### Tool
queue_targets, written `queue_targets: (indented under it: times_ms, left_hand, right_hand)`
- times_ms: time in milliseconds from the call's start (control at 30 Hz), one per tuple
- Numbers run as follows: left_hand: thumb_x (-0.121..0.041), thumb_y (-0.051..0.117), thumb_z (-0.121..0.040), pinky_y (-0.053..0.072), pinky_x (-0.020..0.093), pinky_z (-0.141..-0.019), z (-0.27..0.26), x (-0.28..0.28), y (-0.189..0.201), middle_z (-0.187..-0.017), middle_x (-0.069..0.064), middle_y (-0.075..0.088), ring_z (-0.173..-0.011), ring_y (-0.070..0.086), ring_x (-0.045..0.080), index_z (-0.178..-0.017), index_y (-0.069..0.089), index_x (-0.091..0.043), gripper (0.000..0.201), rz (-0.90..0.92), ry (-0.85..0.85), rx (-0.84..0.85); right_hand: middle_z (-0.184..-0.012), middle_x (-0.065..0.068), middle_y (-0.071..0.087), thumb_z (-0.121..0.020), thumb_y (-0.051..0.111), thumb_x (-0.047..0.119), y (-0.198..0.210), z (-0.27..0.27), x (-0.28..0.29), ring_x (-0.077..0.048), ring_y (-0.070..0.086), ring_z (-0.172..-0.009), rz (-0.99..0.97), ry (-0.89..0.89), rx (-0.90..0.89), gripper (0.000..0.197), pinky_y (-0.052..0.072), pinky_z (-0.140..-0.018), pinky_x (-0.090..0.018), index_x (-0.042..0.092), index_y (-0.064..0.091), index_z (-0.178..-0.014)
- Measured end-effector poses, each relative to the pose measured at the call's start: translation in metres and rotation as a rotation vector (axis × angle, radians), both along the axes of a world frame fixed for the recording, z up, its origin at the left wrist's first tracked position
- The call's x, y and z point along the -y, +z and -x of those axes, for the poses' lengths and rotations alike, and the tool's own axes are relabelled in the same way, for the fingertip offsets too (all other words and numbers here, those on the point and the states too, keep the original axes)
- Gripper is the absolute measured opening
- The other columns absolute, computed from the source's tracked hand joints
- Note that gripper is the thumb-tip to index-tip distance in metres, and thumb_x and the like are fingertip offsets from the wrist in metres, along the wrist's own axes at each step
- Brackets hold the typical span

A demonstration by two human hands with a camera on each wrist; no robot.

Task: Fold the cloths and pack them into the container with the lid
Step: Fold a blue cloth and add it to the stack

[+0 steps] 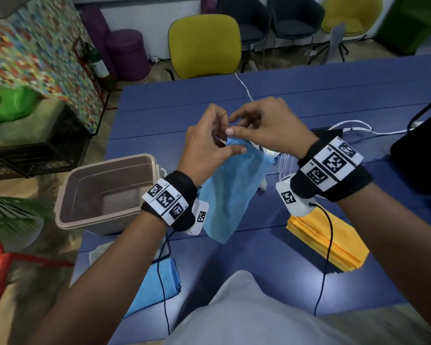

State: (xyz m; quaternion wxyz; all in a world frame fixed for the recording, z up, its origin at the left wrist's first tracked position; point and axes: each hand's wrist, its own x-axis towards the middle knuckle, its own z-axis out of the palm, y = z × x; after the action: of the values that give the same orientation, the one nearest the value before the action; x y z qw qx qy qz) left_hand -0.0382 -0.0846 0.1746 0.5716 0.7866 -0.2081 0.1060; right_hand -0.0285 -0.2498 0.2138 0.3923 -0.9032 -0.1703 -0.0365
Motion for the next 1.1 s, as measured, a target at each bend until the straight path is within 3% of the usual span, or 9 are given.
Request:
queue_targets:
  times_ms: [67, 267, 433, 600, 733, 800, 900, 1000, 1100]
  left_hand:
    - [-0.013, 0.088, -0.064, 0.05, 0.035, -0.055, 0.001, 0.0, -0.004, -0.072, 0.008, 0.061, -0.064, 0.057, 0.021, -0.084, 0.039, -0.028, 0.055, 0.03, 0.064, 0.007]
    - [-0.004, 0.088, -0.062, 0.053, 0.026, -0.059, 0.003, -0.007, -0.013, -0.079, -0.002, 0.059, -0.064, 0.06, 0.009, -0.089, 0.039, -0.024, 0.06, 0.106, 0.046, -0.061]
    - [-0.016, 0.093, -0.056, 0.046, 0.019, -0.056, 0.006, -0.01, -0.013, -0.077, 0.015, 0.06, -0.061, 0.056, 0.01, -0.093, 0.044, -0.016, 0.061, 0.025, -0.068, -0.071]
    - [-0.019, 0.087, -0.067, 0.045, 0.023, -0.06, 0.005, -0.011, -0.017, -0.077, 0.014, 0.067, -0.063, 0.057, 0.018, -0.093, 0.042, -0.024, 0.052, 0.04, -0.089, -0.115]
    - [-0.014, 0.083, -0.074, 0.05, 0.037, -0.064, 0.012, -0.009, -0.024, -0.079, 0.018, 0.064, -0.068, 0.059, 0.031, -0.094, 0.051, -0.016, 0.038, 0.071, -0.046, -0.064]
    - [-0.008, 0.078, -0.078, 0.051, 0.04, -0.07, 0.015, -0.006, -0.026, -0.079, 0.013, 0.064, -0.07, 0.061, 0.026, -0.092, 0.057, -0.008, 0.025, 0.141, -0.016, -0.091]
    - [-0.002, 0.071, -0.083, 0.051, 0.037, -0.074, 0.015, -0.003, -0.029, -0.084, 0.003, 0.068, -0.076, 0.064, 0.013, -0.095, 0.06, -0.01, 0.018, 0.256, 0.003, -0.181]
    - [-0.003, 0.072, -0.083, 0.052, 0.039, -0.075, 0.016, 0.001, -0.029, -0.081, 0.008, 0.073, -0.075, 0.066, 0.018, -0.102, 0.061, -0.01, 0.024, 0.306, 0.04, -0.194]
    - [-0.003, 0.072, -0.083, 0.051, 0.029, -0.072, 0.018, 0.004, -0.027, -0.079, 0.001, 0.075, -0.074, 0.068, 0.017, -0.104, 0.061, -0.013, 0.026, 0.252, 0.046, -0.131]
  right_hand:
    - [-0.076, 0.005, 0.071, -0.071, 0.081, 0.042, -0.006, 0.003, -0.002, 0.002, 0.062, -0.064, -0.02, 0.002, -0.029, 0.031, 0.049, -0.068, -0.011, 0.02, 0.073, -0.092]
    - [-0.083, -0.004, 0.071, -0.069, 0.086, 0.018, -0.01, 0.01, 0.007, -0.01, 0.067, -0.075, -0.185, 0.174, -0.172, 0.041, 0.053, -0.072, -0.018, 0.013, 0.069, -0.106]
    - [-0.08, -0.005, 0.071, -0.074, 0.081, 0.013, -0.014, 0.008, 0.012, -0.008, 0.066, -0.075, -0.176, 0.223, -0.171, 0.026, 0.051, -0.072, -0.019, 0.01, 0.073, -0.098]
    - [-0.09, -0.001, 0.06, -0.091, 0.062, 0.014, -0.02, 0.013, 0.012, -0.016, 0.06, -0.082, -0.004, 0.219, 0.021, 0.023, 0.05, -0.076, -0.029, 0.027, 0.057, -0.11]
    - [-0.091, 0.0, 0.062, -0.088, 0.067, 0.015, -0.021, 0.014, 0.016, -0.004, 0.056, -0.08, 0.052, 0.208, 0.127, 0.013, 0.041, -0.075, -0.012, 0.021, 0.063, -0.1]
    - [-0.088, 0.003, 0.064, -0.086, 0.07, 0.018, -0.02, 0.012, 0.02, -0.001, 0.057, -0.078, 0.064, 0.184, 0.165, 0.01, 0.038, -0.073, -0.008, 0.02, 0.067, -0.096]
    - [-0.089, 0.009, 0.062, -0.086, 0.07, 0.02, -0.02, 0.009, 0.024, 0.003, 0.057, -0.081, 0.114, 0.175, 0.2, 0.007, 0.039, -0.074, -0.008, 0.021, 0.067, -0.091]
    - [-0.092, 0.009, 0.061, -0.088, 0.067, 0.017, -0.019, 0.01, 0.024, 0.005, 0.055, -0.084, 0.124, 0.2, 0.229, 0.005, 0.037, -0.075, -0.007, 0.02, 0.064, -0.089]
    - [-0.101, 0.004, 0.064, -0.088, 0.066, 0.014, -0.018, 0.012, 0.022, 0.001, 0.059, -0.087, 0.069, 0.206, 0.233, 0.005, 0.04, -0.078, -0.009, 0.018, 0.062, -0.088]
